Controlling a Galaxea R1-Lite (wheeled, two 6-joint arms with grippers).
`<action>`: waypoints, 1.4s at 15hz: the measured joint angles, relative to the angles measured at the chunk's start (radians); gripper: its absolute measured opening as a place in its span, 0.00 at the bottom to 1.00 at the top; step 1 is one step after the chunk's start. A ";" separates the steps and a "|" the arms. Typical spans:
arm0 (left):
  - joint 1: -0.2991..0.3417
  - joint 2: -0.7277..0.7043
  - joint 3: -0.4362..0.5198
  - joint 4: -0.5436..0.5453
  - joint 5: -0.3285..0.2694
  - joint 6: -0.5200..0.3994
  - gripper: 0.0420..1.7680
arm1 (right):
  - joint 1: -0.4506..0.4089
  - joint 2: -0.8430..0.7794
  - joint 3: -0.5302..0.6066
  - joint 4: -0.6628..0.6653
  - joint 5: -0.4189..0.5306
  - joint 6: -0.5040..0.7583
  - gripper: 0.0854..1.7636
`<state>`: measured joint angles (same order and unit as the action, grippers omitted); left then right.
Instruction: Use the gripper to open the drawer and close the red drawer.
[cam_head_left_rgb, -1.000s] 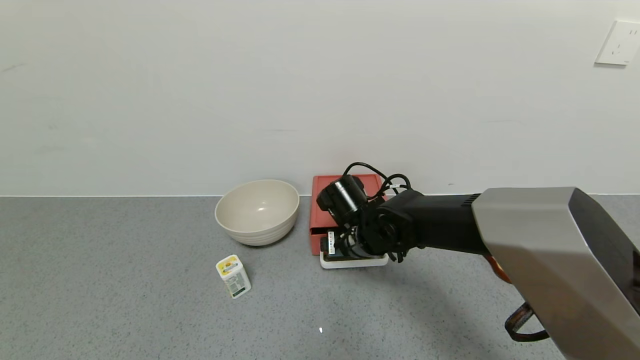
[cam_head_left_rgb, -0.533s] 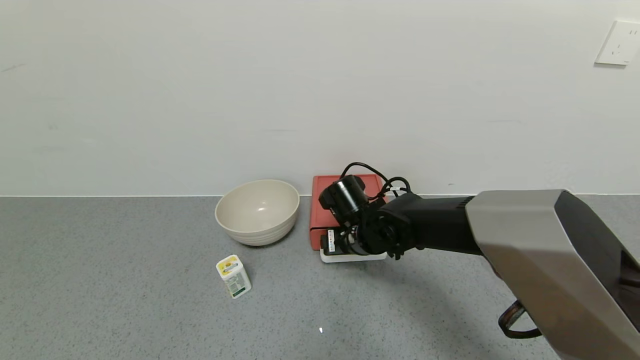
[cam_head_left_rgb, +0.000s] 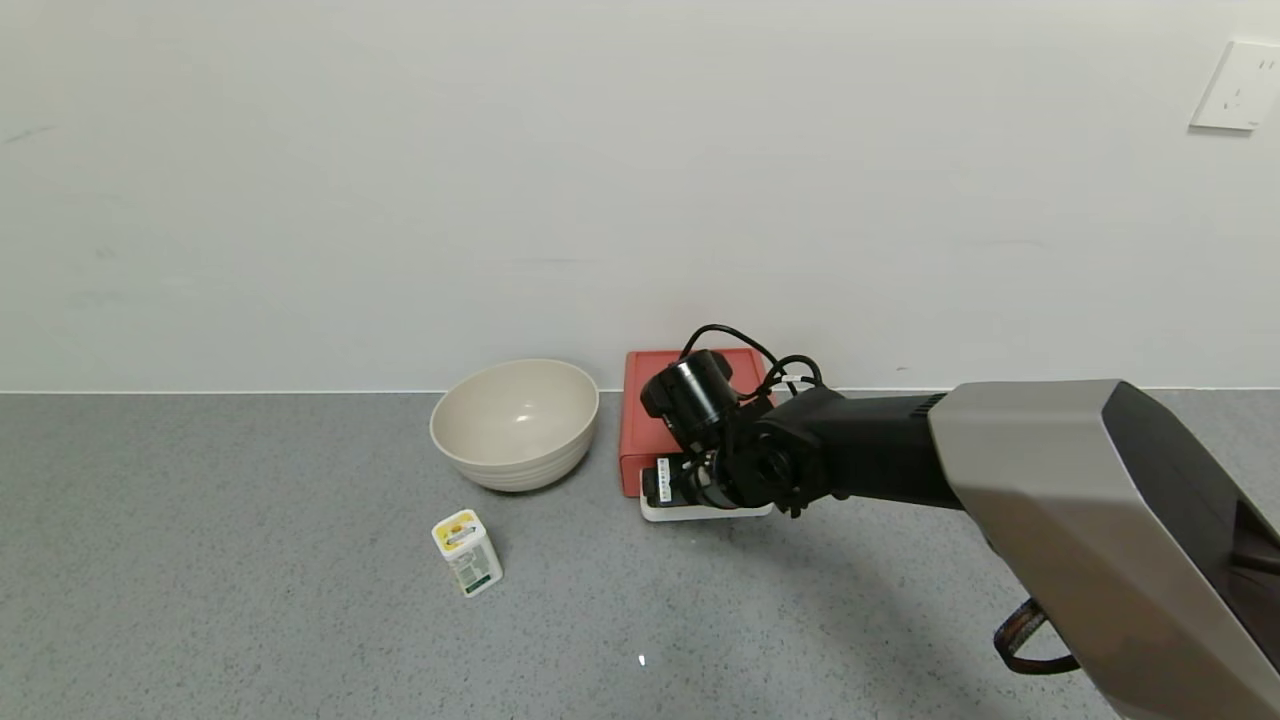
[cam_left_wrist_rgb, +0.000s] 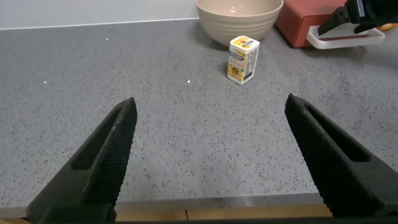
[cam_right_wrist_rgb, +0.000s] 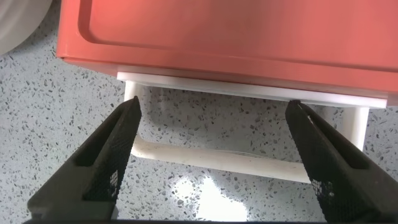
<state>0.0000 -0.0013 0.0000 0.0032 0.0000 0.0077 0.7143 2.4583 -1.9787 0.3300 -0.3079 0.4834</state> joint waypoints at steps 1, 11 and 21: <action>0.000 0.000 0.000 0.000 0.000 0.000 0.97 | 0.000 0.000 0.000 -0.001 0.000 0.000 0.97; 0.000 0.000 0.000 -0.001 0.001 -0.003 0.97 | 0.023 -0.107 0.013 0.084 0.001 0.001 0.97; 0.000 0.000 0.000 -0.002 0.001 -0.006 0.97 | 0.074 -0.720 0.377 0.192 -0.003 -0.106 0.97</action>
<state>0.0000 -0.0013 0.0000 0.0009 0.0009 0.0017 0.7883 1.7385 -1.6015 0.5219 -0.3106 0.3770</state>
